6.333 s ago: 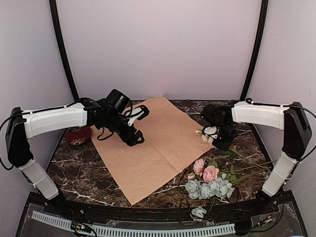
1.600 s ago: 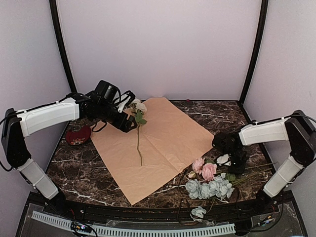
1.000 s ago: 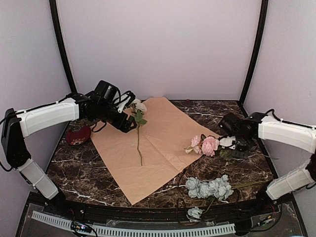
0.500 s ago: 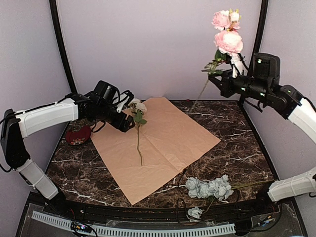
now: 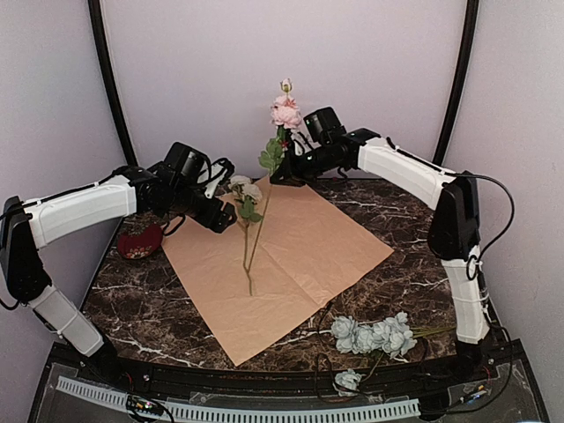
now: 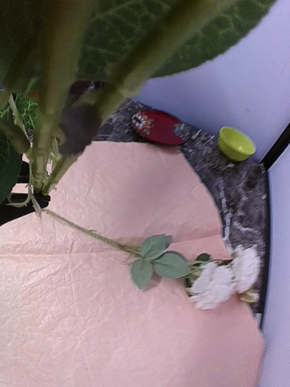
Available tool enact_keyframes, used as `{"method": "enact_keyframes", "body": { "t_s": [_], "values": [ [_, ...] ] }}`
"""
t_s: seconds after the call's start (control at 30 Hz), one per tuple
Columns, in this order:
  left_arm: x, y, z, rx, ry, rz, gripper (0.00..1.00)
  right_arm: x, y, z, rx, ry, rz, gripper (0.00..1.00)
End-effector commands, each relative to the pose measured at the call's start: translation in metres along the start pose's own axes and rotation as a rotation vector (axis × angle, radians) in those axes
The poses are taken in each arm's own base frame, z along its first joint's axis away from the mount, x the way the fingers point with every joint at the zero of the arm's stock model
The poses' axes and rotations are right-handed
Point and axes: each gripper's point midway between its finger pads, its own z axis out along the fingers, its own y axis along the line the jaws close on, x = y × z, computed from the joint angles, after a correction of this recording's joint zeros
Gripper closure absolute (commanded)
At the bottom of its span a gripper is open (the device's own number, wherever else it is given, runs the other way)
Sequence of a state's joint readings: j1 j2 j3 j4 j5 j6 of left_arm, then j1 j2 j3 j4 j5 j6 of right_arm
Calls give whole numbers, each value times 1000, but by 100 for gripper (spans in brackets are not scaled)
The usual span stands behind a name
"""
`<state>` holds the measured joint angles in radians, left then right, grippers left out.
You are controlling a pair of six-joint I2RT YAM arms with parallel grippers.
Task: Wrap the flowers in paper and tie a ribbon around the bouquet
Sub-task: Place the fake flower on the flattened wrapping paper.
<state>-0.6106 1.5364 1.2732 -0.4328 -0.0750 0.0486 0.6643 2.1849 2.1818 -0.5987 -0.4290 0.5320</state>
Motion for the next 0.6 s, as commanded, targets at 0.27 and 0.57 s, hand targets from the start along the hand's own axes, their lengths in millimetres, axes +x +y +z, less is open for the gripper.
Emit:
{"method": "enact_keyframes", "body": {
  "t_s": [0.27, 0.57],
  "values": [
    [-1, 3, -5, -12, -17, 3, 11, 62, -43, 57, -93, 303, 134, 100],
    [10, -3, 10, 17, 40, -8, 12, 58, -91, 103, -39, 206, 178, 91]
  ]
}}
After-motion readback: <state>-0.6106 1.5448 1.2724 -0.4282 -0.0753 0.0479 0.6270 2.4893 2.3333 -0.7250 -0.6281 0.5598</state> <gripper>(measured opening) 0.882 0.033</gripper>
